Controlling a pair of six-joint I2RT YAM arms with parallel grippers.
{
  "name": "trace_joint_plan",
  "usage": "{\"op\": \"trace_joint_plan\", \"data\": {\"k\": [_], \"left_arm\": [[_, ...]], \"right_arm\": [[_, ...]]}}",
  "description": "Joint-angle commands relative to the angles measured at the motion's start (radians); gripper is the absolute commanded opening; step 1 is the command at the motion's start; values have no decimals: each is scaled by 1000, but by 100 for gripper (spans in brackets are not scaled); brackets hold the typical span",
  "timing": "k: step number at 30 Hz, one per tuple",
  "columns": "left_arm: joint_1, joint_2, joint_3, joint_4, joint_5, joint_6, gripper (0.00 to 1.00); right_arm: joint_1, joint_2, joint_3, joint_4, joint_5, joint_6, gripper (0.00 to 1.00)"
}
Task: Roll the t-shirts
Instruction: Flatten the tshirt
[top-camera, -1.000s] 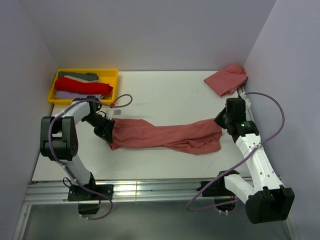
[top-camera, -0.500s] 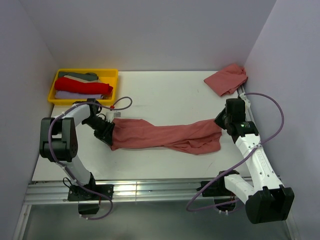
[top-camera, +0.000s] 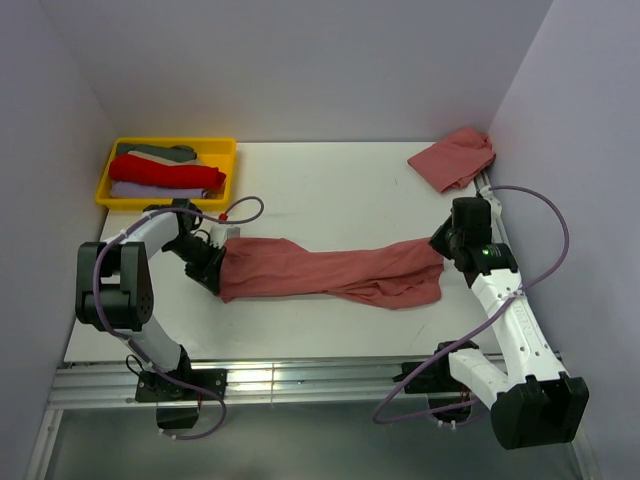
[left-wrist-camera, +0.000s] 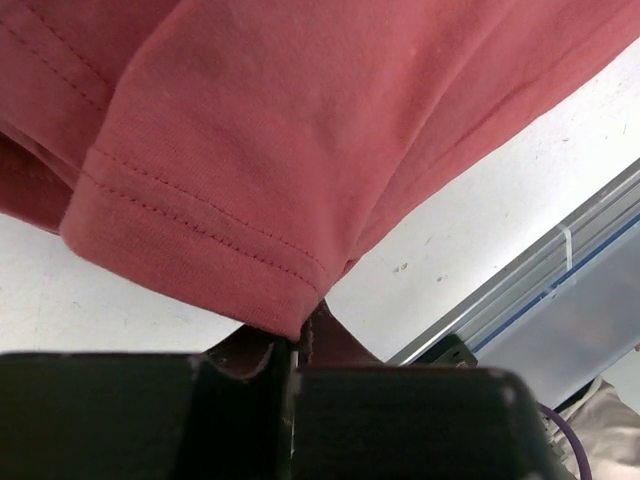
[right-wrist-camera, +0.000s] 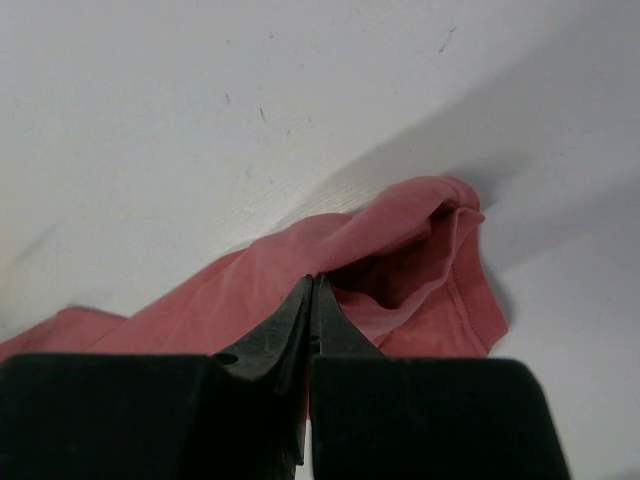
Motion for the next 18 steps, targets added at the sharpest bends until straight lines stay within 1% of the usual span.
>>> {"op": "trace_joint_plan", "data": {"k": [1,9,10,13,16,18], "left_arm": [[4,-45,1,-31,8,29,1],[23,-150,55,-138,-46,73,0],[23,-160,67,-149,-52,90,0],[79,-186,88,-206,-76,133,1],[108,-204,114,-247,-93,156,2],[115,-212,136,-287,-98,164,5]], "right_arm": [[-7,-26,28,-6,24,-27,0],[-27,-23,104,-61,41,-57,0],[-45,-31,111,-69,32,-64,0],[-133,-45,139,-73,-25,-87,0],[-180,-51,154,-87,-57,-97,0],[-185,-52,171,-92,-63,-102,0]]}}
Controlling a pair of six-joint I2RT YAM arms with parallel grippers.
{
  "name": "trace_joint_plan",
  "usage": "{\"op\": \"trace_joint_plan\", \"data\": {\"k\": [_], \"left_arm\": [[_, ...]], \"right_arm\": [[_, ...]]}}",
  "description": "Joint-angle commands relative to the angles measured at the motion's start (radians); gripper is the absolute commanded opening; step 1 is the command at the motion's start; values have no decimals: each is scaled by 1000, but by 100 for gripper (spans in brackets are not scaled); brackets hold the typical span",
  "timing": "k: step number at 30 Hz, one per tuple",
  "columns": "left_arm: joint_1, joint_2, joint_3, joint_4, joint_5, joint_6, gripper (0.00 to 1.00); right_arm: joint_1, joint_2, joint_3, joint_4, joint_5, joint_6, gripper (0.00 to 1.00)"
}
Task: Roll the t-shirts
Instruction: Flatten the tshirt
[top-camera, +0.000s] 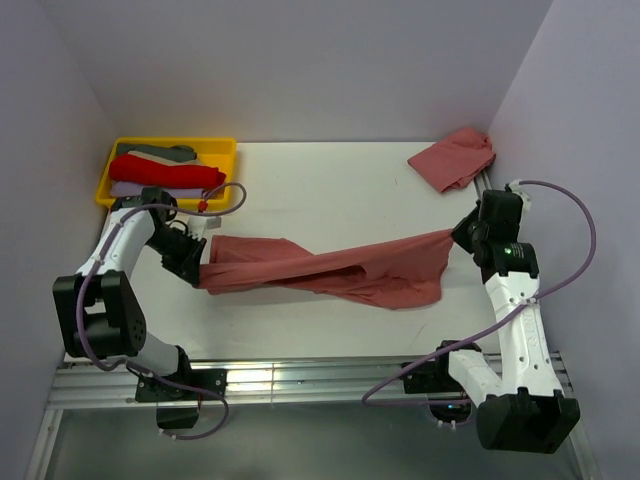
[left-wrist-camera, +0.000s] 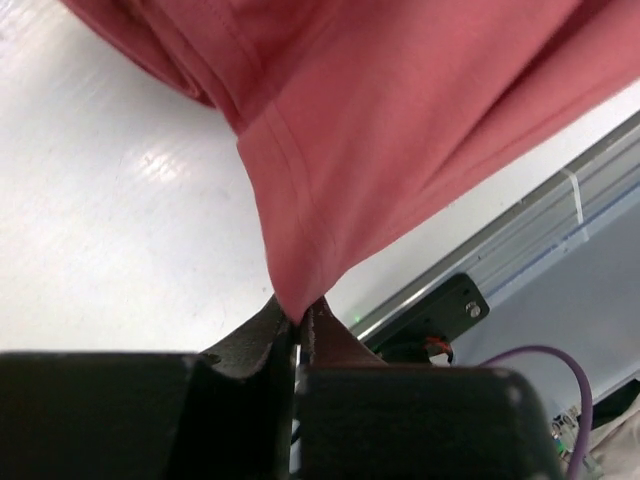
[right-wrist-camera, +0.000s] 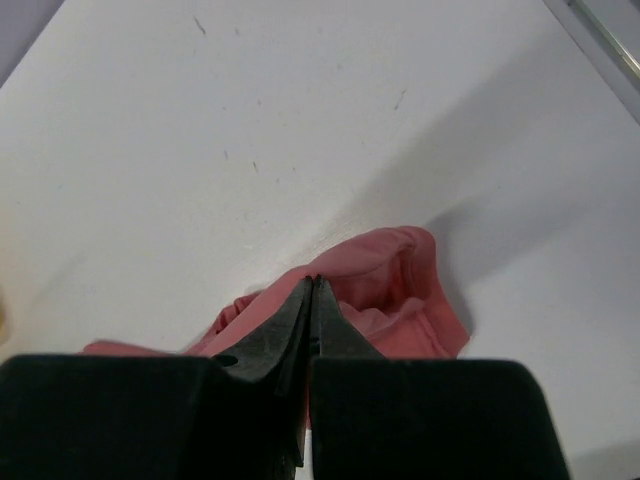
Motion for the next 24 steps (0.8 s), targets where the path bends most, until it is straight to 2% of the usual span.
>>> {"op": "trace_joint_plan", "data": {"k": [1,5,9,12,16,24], "left_arm": [[17,-38,83,-106,-45,64,8],[17,-37,196,-186,-23,70,13],[17,-40,282,-194,-5,21,18],[14,-9,336,-194,19,-3,13],[8,43,330,-192,133,3,10],[-6,327,385,-172,364,-17,11]], "right_arm": [[-21,-25,66,-13,-19,-40,0],[-25,-36,98,-30,-18,-40,0],[-29,-39,129,-45,-21,-42,0],[-32,-34,152,-50,-36,-43,0],[-35,-20,155,-45,-39,-40,0],[-48,0,80,-15,-29,-40,0]]}}
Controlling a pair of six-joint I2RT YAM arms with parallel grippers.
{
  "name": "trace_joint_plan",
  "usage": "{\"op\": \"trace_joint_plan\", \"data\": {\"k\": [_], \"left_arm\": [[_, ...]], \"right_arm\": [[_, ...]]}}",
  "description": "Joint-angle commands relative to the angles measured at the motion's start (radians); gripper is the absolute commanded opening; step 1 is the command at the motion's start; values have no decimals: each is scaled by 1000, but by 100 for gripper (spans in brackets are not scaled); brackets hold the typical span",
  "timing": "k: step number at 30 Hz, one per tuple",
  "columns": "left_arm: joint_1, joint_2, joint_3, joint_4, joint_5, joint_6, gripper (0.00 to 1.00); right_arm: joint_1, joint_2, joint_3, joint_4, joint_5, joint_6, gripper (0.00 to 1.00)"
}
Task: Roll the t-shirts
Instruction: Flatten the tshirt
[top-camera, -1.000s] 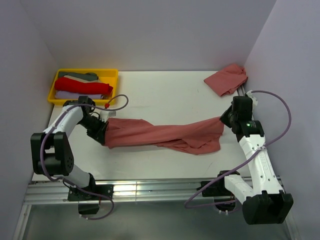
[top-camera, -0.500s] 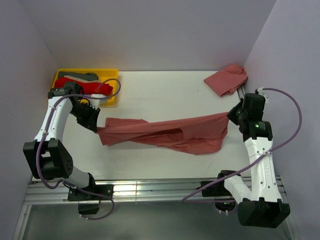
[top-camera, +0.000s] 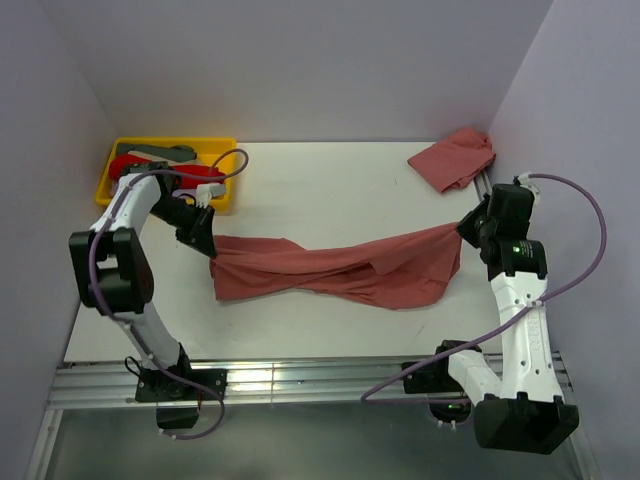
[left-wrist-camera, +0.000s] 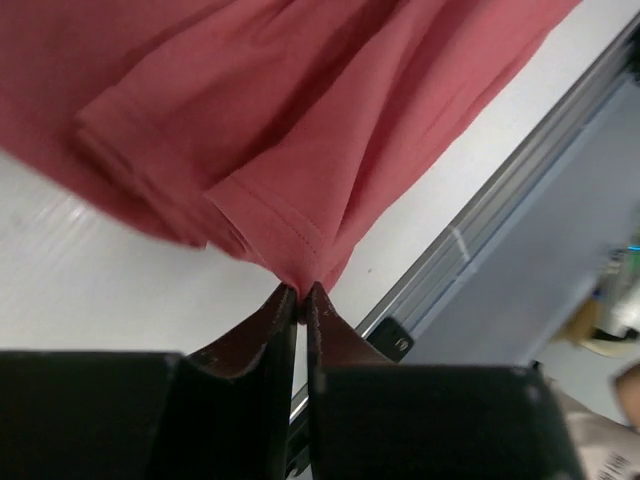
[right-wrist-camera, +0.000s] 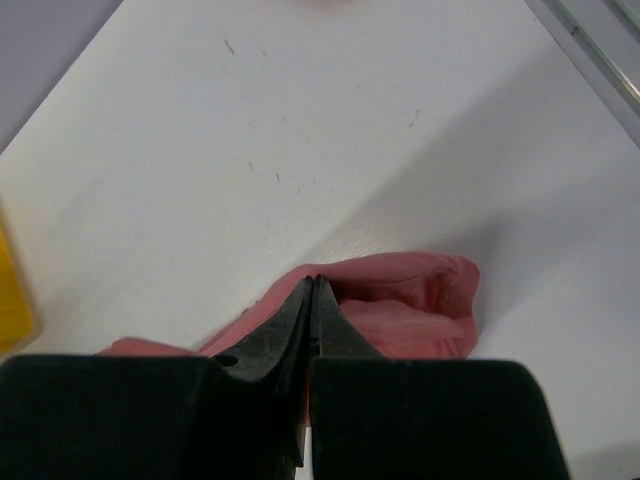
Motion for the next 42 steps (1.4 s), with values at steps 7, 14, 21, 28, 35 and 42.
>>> {"op": "trace_joint_plan", "data": {"k": [7,14,21,28,35,42], "left_arm": [[-3,131,-38,55,177,-24,31],[-3,72,-99,118,134,-70,41],[-4,60,-116,167,91,-117,43],[-18,45,-138,229,40,-171,43],[-45,34,-136,252,36,-200,43],[-59,16,-155,253,17,-205,32]], "right_arm": [[-30,-31,-70,35,54,-36,0],[-31,-42,-98,50,34,-25,0],[-31,-52,-115,55,29,-24,0],[-31,-62,-119,51,26,-27,0],[-31,-68,-116,47,26,-30,0],[-31,-68,-112,42,26,-33,0]]}}
